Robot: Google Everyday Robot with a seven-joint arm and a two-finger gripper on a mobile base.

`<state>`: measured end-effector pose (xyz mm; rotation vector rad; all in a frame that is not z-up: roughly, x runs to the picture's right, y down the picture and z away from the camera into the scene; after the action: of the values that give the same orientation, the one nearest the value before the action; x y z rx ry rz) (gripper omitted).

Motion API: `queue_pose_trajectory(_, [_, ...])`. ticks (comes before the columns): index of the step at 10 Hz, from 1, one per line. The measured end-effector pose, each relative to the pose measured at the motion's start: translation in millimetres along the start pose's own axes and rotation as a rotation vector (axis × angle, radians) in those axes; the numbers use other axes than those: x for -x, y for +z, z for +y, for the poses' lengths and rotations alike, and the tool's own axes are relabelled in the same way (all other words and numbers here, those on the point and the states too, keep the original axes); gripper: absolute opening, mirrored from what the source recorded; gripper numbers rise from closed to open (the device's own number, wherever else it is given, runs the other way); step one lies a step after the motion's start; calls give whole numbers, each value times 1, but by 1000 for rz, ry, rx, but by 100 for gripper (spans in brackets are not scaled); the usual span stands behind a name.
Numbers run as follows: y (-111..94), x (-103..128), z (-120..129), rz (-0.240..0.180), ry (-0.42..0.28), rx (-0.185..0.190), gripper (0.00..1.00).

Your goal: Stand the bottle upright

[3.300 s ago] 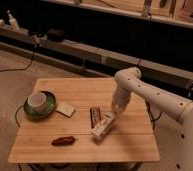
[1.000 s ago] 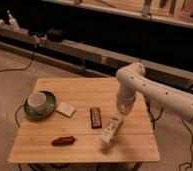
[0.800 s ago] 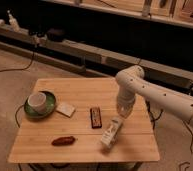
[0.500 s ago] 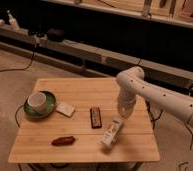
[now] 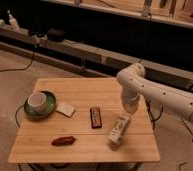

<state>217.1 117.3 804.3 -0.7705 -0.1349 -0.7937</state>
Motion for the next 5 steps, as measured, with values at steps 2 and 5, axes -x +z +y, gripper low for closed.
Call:
queue_pose_trajectory(2, [-19, -17, 1, 69, 7, 1, 25])
queue_pose_trajectory(5, [-29, -7, -5, 25, 47, -43, 25])
